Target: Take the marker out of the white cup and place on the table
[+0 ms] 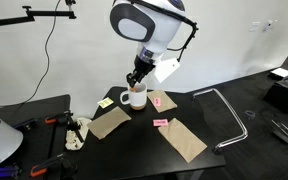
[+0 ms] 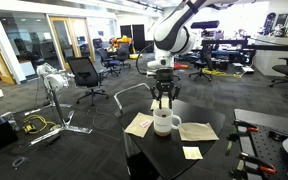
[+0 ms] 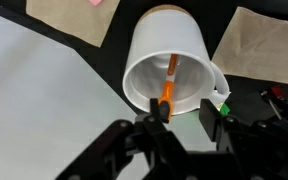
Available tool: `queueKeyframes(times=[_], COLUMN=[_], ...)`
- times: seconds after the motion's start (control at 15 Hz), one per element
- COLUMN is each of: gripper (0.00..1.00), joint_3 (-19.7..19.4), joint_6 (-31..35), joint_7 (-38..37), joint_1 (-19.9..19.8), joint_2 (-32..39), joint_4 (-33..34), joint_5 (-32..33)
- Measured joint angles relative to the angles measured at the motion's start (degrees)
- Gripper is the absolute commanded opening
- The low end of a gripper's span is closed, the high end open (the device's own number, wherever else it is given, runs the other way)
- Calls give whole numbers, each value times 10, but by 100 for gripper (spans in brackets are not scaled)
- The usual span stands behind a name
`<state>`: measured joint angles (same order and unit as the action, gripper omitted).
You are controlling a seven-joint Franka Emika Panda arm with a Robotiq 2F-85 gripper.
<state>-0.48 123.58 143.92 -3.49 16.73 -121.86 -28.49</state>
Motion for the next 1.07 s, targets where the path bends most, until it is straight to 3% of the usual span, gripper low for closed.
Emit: queueKeyframes(times=[0.13, 1.07], gripper=[29, 33], joint_3=[0, 15], joint_6=[2, 3], joint_7=[0, 0], joint_1=[0, -6], joint_2=[5, 33], joint_4=[1, 17], joint_5=[2, 4])
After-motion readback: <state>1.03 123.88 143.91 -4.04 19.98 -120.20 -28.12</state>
